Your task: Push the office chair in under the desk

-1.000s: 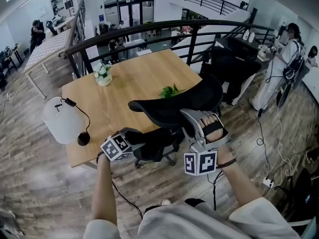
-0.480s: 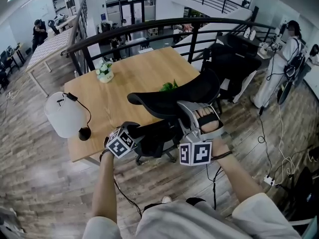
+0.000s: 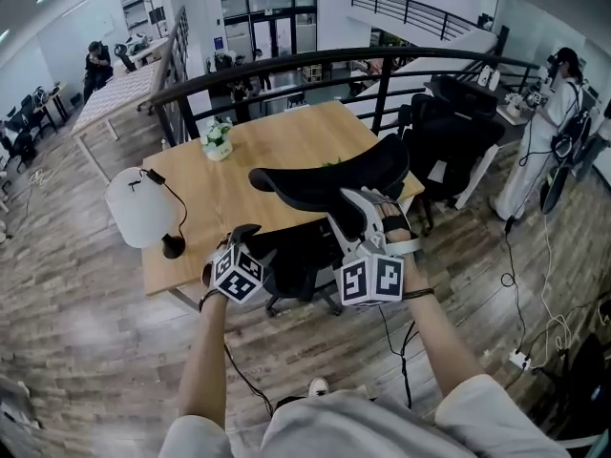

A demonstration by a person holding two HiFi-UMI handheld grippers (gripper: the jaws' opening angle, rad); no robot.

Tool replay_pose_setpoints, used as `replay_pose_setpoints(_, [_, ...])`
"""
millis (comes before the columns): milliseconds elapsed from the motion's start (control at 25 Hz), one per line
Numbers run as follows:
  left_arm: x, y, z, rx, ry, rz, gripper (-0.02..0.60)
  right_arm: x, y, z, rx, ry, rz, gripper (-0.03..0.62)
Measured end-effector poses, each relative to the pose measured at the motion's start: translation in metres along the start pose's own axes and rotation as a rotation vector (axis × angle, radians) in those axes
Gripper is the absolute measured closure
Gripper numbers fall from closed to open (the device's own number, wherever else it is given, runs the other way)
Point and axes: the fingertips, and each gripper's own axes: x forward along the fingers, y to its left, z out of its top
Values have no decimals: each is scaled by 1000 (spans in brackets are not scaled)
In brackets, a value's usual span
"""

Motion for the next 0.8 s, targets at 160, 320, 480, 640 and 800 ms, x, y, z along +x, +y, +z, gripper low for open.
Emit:
replay_pose_setpoints(160, [-25, -16, 13, -58, -22, 20, 304, -27, 4, -8, 117, -9, 63, 384])
replay_pose_setpoints(320, [-48, -39, 30, -109, -62, 52, 356, -64, -1, -17, 211, -31, 59, 385])
replay_pose_setpoints(480, [-67, -70, 44, -215, -111, 81, 357, -102, 0, -38, 375, -23, 82, 385])
replay_pose_setpoints(640, [-94, -98, 62, -340, -177, 117, 357, -144, 3, -59, 571, -21, 110, 385])
replay_pose_setpoints(800, [-127, -130, 76, -391, -226, 164, 360, -187, 7, -71, 684, -23, 132, 385])
